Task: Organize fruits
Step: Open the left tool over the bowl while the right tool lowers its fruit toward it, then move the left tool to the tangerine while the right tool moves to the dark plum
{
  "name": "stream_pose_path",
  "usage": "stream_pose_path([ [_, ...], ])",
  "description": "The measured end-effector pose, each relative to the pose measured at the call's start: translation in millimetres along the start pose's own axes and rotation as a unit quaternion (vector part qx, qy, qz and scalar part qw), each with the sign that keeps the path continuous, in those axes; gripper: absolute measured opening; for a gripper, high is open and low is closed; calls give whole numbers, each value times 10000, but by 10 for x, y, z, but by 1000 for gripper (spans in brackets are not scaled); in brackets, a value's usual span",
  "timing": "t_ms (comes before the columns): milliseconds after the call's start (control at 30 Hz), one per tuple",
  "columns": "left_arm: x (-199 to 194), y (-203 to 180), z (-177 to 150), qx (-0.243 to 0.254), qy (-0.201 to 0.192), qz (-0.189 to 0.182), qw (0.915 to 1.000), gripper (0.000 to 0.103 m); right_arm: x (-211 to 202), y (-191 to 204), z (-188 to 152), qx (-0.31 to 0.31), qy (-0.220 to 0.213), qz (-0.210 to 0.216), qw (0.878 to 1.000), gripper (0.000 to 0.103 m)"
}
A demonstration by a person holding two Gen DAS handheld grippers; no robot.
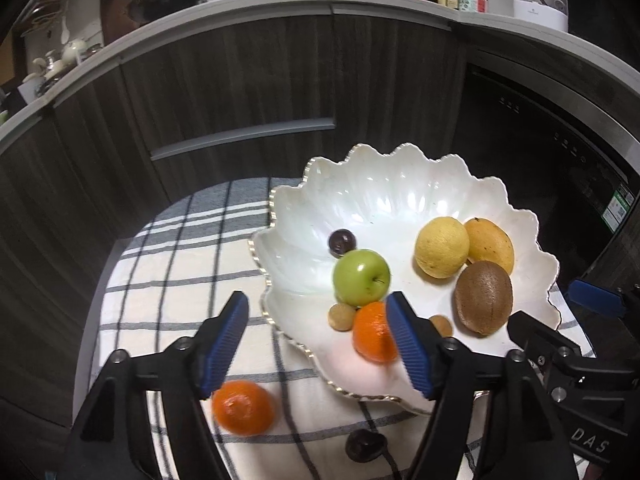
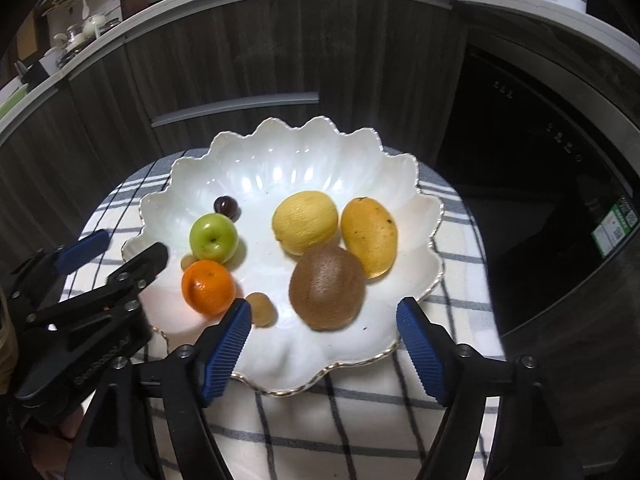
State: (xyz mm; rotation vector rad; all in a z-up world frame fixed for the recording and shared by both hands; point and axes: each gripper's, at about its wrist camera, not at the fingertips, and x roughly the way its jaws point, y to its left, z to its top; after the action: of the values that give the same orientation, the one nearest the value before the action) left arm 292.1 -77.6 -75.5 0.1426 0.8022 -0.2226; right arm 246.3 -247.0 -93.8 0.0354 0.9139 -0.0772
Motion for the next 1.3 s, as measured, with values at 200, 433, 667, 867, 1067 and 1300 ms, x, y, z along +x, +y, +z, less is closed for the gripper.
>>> stream_pose_path([
  [200, -187, 137, -1, -72, -125, 201, 9997, 84, -95, 43, 12, 28, -73, -51, 10000, 77],
  [433, -410, 385, -89, -260, -166, 356, 9989, 86, -255, 220, -2, -8, -182, 5, 9998, 77],
  [667, -571, 603, -269, -360, -119, 531, 9979, 86, -366, 440, -74, -106, -234, 48, 9997, 77],
  [867, -654, 753, -398, -453, -108, 615, 9970, 86, -439, 626, -166, -139, -270, 110, 9995, 77],
  [1067, -614, 853, -577, -492, -14, 687, 9964, 86, -447, 749, -290, -152, -284, 62, 9995, 77],
  [1300, -438, 857, -717, -448, 132, 571, 9973, 86, -339, 802, -432, -119, -216, -80, 9997, 77],
])
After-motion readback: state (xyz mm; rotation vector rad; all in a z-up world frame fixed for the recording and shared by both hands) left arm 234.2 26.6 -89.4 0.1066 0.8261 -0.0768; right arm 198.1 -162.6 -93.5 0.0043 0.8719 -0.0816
